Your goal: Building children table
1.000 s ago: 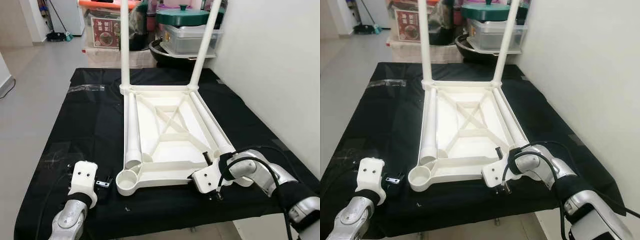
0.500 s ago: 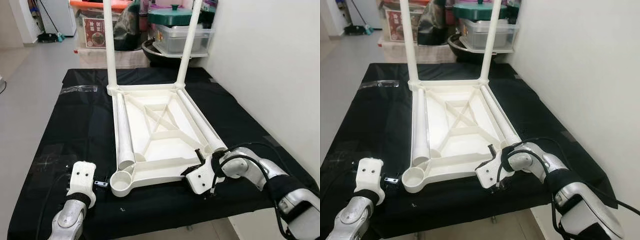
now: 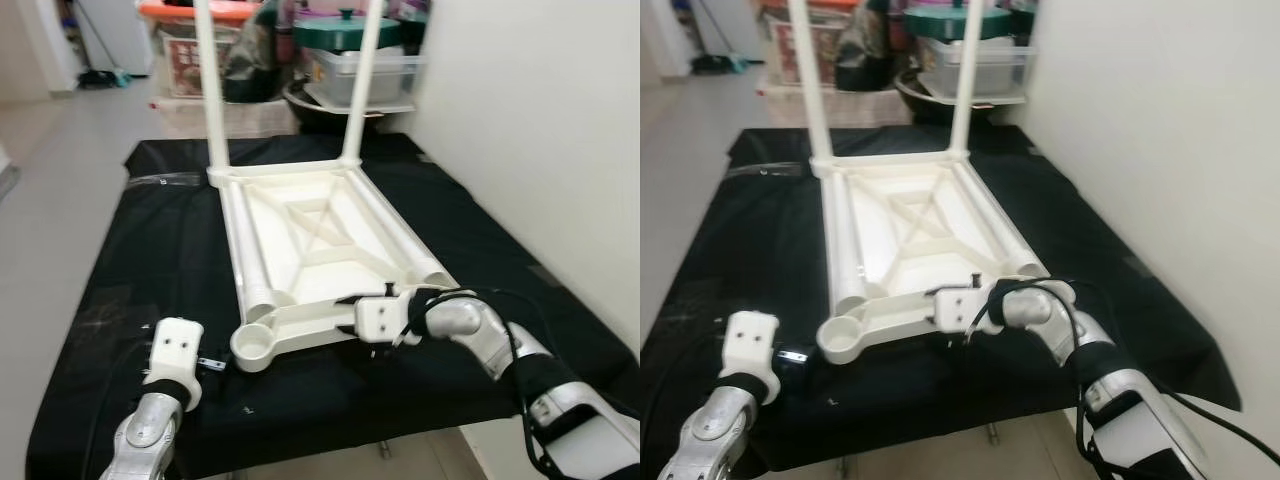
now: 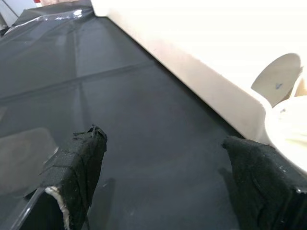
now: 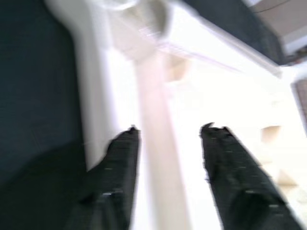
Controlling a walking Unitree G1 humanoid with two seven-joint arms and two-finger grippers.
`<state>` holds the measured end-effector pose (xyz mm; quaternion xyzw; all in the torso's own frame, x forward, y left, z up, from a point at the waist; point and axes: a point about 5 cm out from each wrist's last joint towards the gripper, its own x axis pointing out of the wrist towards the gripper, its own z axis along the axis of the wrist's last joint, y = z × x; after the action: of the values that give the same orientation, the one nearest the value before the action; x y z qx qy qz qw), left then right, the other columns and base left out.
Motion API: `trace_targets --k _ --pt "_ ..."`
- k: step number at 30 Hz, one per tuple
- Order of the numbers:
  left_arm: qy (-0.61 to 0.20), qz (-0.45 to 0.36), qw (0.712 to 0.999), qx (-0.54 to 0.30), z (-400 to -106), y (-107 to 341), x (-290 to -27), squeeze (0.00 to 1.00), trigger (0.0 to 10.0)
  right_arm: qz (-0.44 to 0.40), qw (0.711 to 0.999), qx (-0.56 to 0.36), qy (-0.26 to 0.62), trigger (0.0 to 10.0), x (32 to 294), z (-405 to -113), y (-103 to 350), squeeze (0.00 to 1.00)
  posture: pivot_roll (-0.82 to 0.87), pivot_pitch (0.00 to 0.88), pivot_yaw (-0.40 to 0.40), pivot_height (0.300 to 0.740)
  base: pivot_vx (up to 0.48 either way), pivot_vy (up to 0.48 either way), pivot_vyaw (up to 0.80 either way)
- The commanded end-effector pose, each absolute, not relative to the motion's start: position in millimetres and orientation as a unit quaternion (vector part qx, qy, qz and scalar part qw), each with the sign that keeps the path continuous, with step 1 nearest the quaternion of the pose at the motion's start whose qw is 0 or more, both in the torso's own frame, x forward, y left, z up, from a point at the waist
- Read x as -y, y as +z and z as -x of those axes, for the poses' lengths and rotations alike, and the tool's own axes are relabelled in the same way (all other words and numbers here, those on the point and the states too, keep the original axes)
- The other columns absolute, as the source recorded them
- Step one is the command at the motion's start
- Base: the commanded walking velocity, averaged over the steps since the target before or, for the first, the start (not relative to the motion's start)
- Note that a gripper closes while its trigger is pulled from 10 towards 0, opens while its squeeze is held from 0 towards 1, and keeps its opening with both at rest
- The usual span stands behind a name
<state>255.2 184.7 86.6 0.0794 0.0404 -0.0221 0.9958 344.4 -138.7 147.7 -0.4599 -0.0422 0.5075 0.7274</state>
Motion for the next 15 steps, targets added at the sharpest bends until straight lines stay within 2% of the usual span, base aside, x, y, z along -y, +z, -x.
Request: trace_targets --k 1,2,3,4,5,6,10,11,12,13,15 --pt "-0.024 -0.082 0.995 -0.044 -255.0 84.2 -185.1 0.00 10.0 0.432 0.749 0.050 0.500 10.0 138.8 -345.4 153.3 1.00 0.07 0.000 -0.067 0.740 0.000 0.000 0.00" --pt "-0.025 -0.082 0.995 -0.043 -255.8 84.6 -185.1 0.00 10.0 0.388 0.771 0.056 0.502 10.0 135.0 -343.6 156.7 1.00 0.07 0.000 -0.062 0.740 0.000 0.000 0.00" --pt "-0.025 -0.082 0.995 -0.043 -255.8 84.6 -185.1 0.00 10.0 0.388 0.771 0.056 0.502 10.0 135.0 -343.6 156.7 1.00 0.07 0.000 -0.062 0.740 0.000 0.000 0.00" --pt "-0.026 -0.083 0.995 -0.042 -256.7 84.9 -184.9 0.00 10.0 0.332 0.792 0.063 0.508 10.0 129.4 -340.1 161.9 1.00 0.06 0.000 -0.059 0.740 0.000 0.000 0.00" --pt "-0.026 -0.083 0.995 -0.042 -256.7 84.9 -184.9 0.00 10.0 0.332 0.792 0.063 0.508 10.0 129.4 -340.1 161.9 1.00 0.06 0.000 -0.059 0.740 0.000 0.000 0.00" --pt "-0.028 -0.083 0.995 -0.041 -257.6 85.4 -184.3 0.00 10.0 0.281 0.807 0.073 0.514 10.0 124.1 -337.0 167.9 1.00 0.06 0.000 -0.056 0.740 0.000 0.000 0.00" --pt "-0.030 -0.083 0.995 -0.039 -258.6 86.4 -183.4 0.00 10.0 0.230 0.822 0.086 0.514 10.0 119.0 -335.6 175.7 1.00 0.06 0.000 -0.054 0.740 0.000 0.000 0.00" --pt "-0.030 -0.083 0.995 -0.036 -259.2 87.6 -183.5 0.00 10.0 0.204 0.840 0.099 0.492 10.0 118.6 -340.3 182.7 1.00 0.06 0.000 -0.056 0.740 0.000 0.000 0.00" --pt "-0.027 -0.080 0.996 -0.025 -260.5 92.2 -184.1 0.00 10.0 0.179 0.872 0.114 0.442 10.0 121.0 -350.2 190.6 1.00 0.06 0.000 -0.059 0.740 0.000 0.000 0.00" --pt "-0.027 -0.080 0.996 -0.025 -260.5 92.2 -184.1 0.00 10.0 0.179 0.872 0.114 0.442 10.0 121.0 -350.2 190.6 1.00 0.06 0.000 -0.059 0.740 0.000 0.000 0.00" --pt "-0.018 -0.077 0.997 0.002 -263.0 103.4 -185.0 0.00 10.0 0.120 0.924 0.133 0.338 10.0 128.0 -365.6 200.8 1.00 0.06 0.000 -0.059 0.740 0.000 0.000 0.00"
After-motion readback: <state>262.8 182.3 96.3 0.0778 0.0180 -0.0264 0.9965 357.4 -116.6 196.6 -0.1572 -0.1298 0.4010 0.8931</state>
